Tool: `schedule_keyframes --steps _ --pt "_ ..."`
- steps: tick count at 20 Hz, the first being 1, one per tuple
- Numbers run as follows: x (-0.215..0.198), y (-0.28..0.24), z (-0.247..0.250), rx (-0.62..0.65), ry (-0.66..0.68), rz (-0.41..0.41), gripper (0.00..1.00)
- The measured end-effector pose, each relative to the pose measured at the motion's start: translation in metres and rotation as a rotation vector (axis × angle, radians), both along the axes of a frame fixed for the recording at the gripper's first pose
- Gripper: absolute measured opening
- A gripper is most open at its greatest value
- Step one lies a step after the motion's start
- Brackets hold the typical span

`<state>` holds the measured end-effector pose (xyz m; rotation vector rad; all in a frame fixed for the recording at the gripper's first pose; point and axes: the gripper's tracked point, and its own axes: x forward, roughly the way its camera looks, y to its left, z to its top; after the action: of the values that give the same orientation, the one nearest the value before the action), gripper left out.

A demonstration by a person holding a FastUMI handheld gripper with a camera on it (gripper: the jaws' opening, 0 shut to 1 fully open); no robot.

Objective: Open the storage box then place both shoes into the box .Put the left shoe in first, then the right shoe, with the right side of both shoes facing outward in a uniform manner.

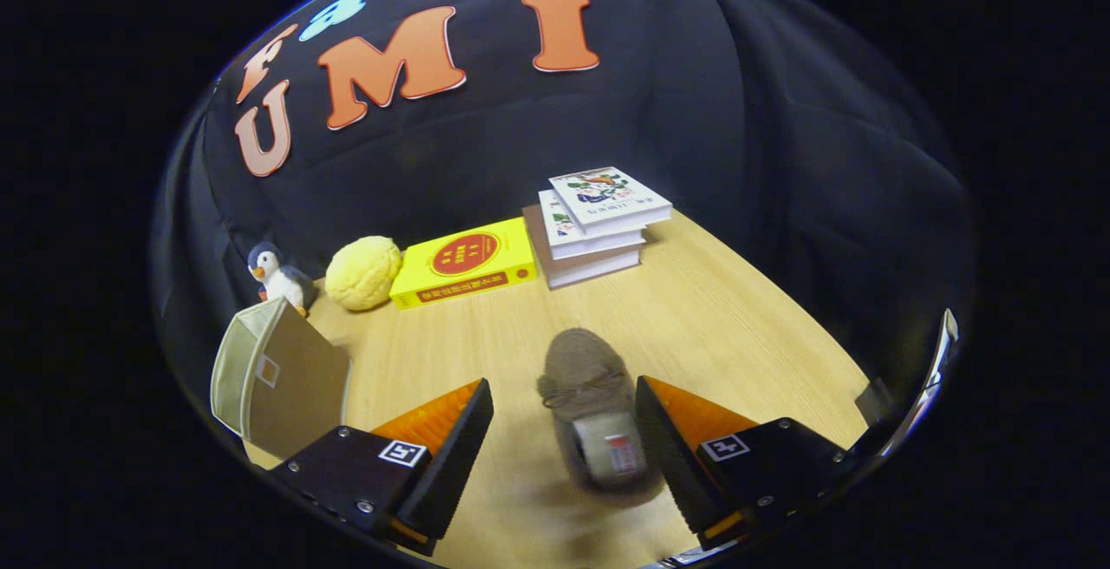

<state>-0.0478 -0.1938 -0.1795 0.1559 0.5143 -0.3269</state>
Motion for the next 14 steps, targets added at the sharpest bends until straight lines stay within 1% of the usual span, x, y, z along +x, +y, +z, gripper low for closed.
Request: schedule_keyframes --steps 4,7,11,14 --pt "-0.015 -0.032 -0.026 0.005 0.046 -0.015 0.99" --pt "-0.016 -0.039 -0.049 0.011 0.086 -0.001 0.97" --pt "-0.009 -0.039 -0.071 0.019 0.128 0.029 0.81" --pt "-0.003 -0.042 -0.085 0.022 0.155 0.032 0.55"
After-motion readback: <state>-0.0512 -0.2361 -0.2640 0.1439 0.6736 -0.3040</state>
